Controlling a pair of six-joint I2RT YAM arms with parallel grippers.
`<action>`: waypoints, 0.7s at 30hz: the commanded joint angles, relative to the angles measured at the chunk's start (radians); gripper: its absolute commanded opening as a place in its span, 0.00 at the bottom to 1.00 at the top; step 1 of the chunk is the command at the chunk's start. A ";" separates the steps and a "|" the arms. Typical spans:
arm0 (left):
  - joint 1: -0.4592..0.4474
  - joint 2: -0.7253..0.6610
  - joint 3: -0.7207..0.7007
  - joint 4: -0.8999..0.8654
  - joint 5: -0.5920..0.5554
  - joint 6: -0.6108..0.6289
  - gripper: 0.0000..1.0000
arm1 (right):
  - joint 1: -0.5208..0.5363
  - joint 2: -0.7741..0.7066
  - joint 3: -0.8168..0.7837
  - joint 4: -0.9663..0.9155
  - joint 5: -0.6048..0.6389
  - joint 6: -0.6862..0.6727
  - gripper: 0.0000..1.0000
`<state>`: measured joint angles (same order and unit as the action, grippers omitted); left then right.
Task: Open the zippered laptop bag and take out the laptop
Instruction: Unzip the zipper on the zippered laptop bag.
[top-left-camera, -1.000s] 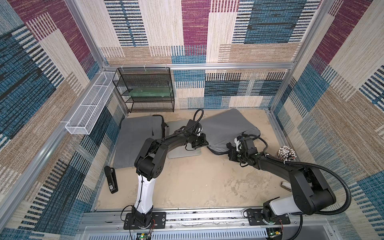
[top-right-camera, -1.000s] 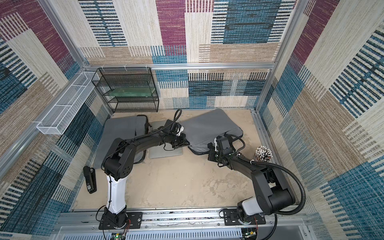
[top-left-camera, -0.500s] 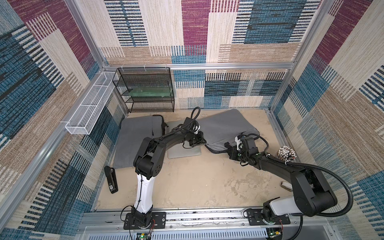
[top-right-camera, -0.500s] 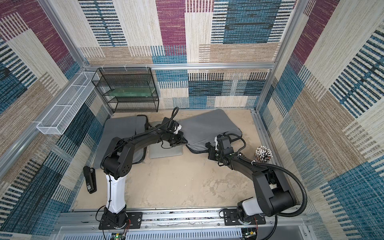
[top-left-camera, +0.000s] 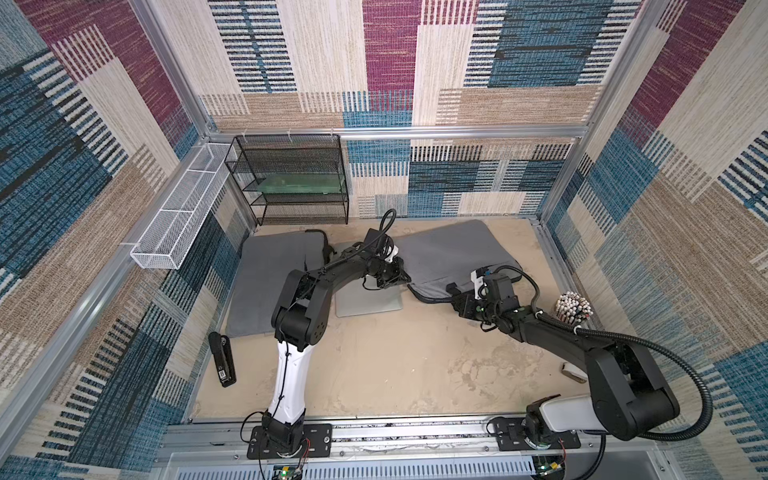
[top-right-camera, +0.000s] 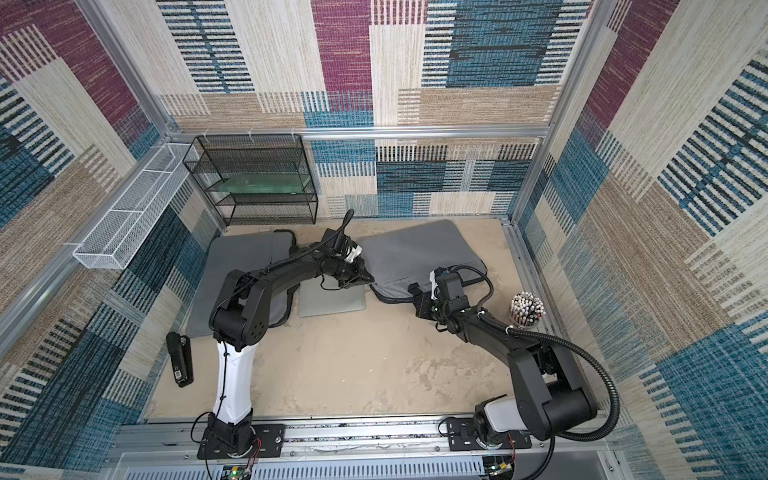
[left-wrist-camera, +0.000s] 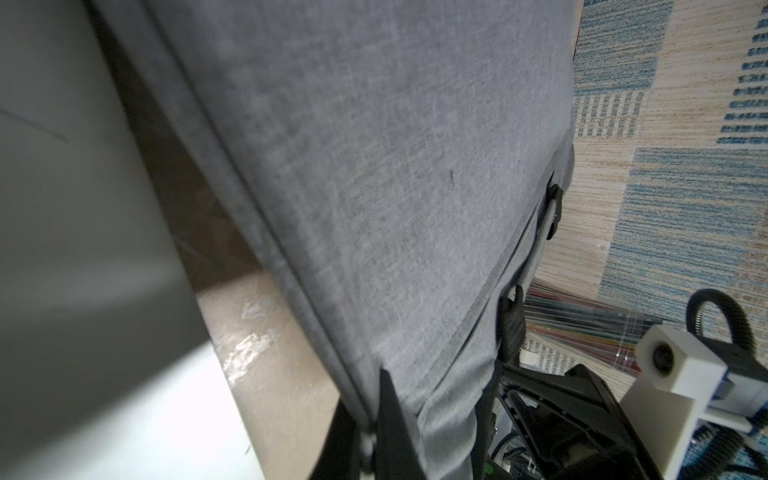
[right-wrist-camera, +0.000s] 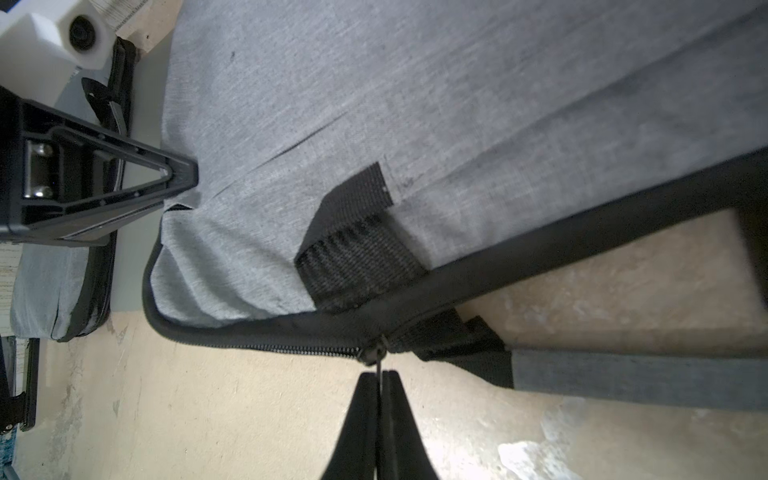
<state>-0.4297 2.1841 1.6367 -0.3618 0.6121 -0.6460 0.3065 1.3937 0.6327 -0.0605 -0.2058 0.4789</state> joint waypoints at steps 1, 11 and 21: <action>0.034 0.008 0.017 0.055 -0.197 0.029 0.04 | 0.010 0.011 -0.011 -0.164 0.101 0.027 0.00; 0.029 -0.080 -0.105 0.106 -0.188 0.004 0.38 | 0.100 0.069 0.021 -0.145 0.109 0.067 0.00; -0.103 -0.263 -0.326 0.106 -0.367 -0.047 0.64 | 0.171 0.047 0.061 -0.174 0.131 0.120 0.00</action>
<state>-0.5018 1.9507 1.3468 -0.2657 0.3344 -0.6594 0.4648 1.4570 0.6819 -0.2256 -0.0860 0.5728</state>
